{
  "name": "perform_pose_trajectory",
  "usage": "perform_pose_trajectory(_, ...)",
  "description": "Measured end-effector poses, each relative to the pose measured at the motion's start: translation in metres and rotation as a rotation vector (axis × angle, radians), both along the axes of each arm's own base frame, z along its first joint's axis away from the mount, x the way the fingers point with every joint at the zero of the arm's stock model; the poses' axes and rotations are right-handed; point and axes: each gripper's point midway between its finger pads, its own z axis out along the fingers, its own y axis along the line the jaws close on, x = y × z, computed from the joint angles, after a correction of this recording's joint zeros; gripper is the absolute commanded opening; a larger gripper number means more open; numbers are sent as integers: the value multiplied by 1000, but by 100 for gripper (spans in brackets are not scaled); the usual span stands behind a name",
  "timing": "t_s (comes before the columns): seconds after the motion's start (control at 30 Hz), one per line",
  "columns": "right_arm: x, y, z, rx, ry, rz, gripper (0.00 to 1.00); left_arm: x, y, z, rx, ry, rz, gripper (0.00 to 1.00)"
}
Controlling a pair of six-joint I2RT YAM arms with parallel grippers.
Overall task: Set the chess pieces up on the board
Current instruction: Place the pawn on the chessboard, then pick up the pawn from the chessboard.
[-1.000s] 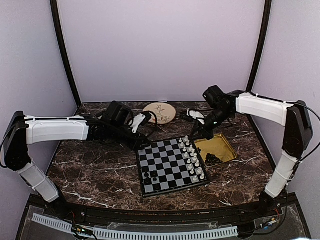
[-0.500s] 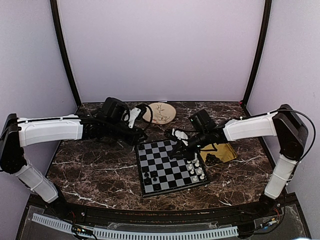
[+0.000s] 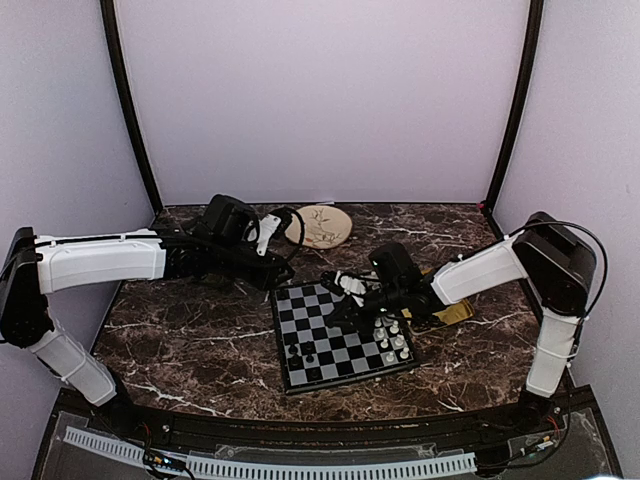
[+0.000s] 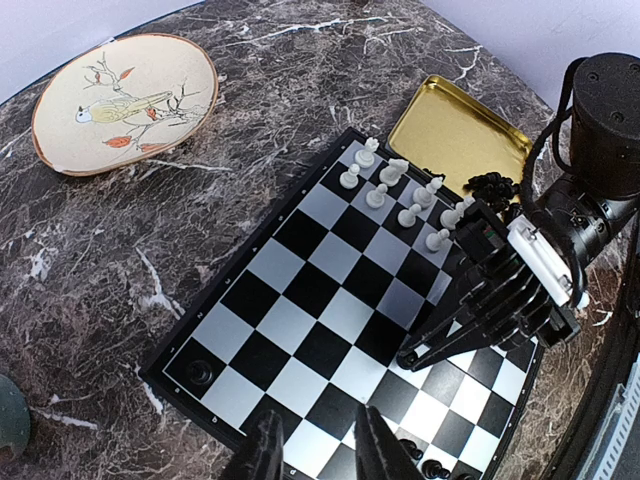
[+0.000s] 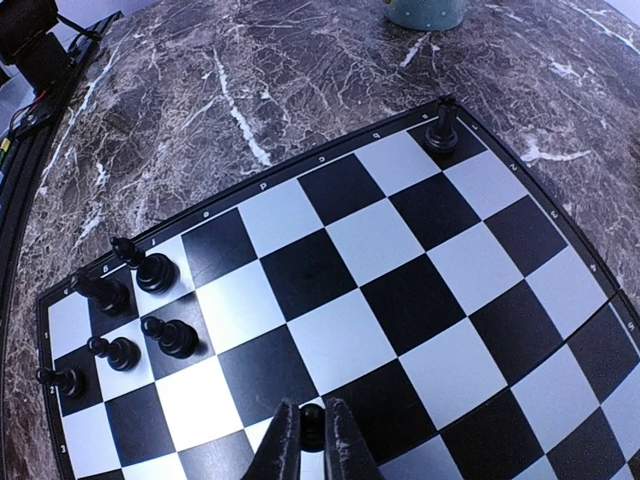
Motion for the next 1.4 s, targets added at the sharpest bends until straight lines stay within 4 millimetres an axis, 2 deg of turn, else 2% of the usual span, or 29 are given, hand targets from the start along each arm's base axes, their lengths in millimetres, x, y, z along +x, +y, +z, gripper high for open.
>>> perform_pose_trajectory(0.17, 5, 1, 2, 7, -13, -19, 19, 0, 0, 0, -1, -1, 0, 27)
perform_pose_trajectory(0.37, 7, 2, 5, -11, -10, -22, 21, 0, -1, 1, -8, -4, -3, 27)
perform_pose_trajectory(0.47, 9, 0, 11, -28, -1, -24, 22, 0, -1, 1, -7, -4, -6, 31)
perform_pose_trajectory(0.53, 10, -4, 22, -34, 9, -28, 24, -1, -2, 1, -3, -3, -14, 32)
perform_pose_trajectory(0.67, 26, -20, 67, 0, 10, -41, 24, -6, -4, -5, 24, 17, -58, 33)
perform_pose_trajectory(0.8, 48, -53, 108, 29, -21, -99, 25, -5, -14, -11, 58, 53, -115, 33)
perform_pose_trajectory(0.93, 60, -102, 127, 32, -34, -190, 26, -4, -23, -21, 96, 86, -159, 32)
perform_pose_trajectory(1.1, 58, -161, 118, 6, -6, -314, 29, -6, -34, -37, 159, 125, -218, 31)
perform_pose_trajectory(1.2, 57, -195, 111, 7, 24, -398, 39, -11, -46, -45, 212, 130, -273, 30)
perform_pose_trajectory(1.3, 61, -228, 111, 29, 38, -506, 44, -20, -62, -57, 277, 130, -339, 30)
perform_pose_trajectory(1.4, 70, -260, 116, 55, 24, -618, 45, -29, -71, -70, 330, 139, -388, 31)
